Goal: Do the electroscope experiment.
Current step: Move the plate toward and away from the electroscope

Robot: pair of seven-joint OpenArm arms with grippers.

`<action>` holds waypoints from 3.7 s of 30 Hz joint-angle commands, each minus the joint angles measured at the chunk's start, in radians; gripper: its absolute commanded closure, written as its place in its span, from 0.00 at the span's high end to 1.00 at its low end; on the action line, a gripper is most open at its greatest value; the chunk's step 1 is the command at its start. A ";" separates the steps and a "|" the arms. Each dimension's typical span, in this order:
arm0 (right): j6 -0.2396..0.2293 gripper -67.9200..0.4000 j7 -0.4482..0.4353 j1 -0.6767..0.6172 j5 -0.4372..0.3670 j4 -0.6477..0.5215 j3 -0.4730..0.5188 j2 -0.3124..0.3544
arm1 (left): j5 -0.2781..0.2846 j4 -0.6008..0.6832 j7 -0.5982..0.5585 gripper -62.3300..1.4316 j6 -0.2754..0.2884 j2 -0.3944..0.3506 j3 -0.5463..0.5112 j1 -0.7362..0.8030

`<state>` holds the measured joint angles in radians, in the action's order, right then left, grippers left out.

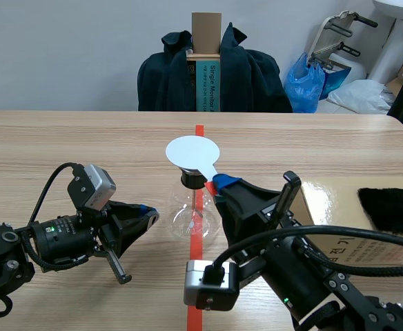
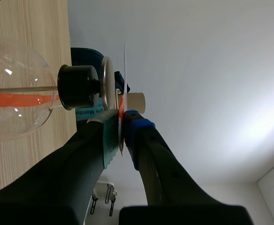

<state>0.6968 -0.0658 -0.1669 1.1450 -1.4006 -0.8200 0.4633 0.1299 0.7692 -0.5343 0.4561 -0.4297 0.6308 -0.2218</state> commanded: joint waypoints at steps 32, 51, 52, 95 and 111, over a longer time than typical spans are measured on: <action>0.016 0.02 0.295 0.014 0.023 -0.015 0.030 0.029 | 0.006 0.021 -0.015 0.07 -0.001 0.002 -0.002 -0.011; 0.016 0.02 0.032 0.014 0.042 -0.014 0.005 0.029 | 0.006 0.021 -0.015 0.07 -0.001 0.002 -0.002 -0.011; 0.016 0.02 0.031 0.014 0.045 -0.014 0.001 0.029 | 0.006 0.021 -0.015 0.07 -0.001 0.002 -0.002 -0.011; 0.016 0.02 0.366 0.012 0.056 -0.015 0.003 0.030 | 0.006 0.021 -0.015 0.07 -0.001 0.002 -0.002 -0.011; 0.016 0.02 0.167 0.012 0.060 -0.015 0.003 0.029 | 0.006 0.021 -0.015 0.07 -0.001 0.002 -0.002 -0.011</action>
<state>0.6994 0.1047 -0.1665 1.1976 -1.4006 -0.8257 0.4797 0.1299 0.7692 -0.5343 0.4561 -0.4297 0.6308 -0.2218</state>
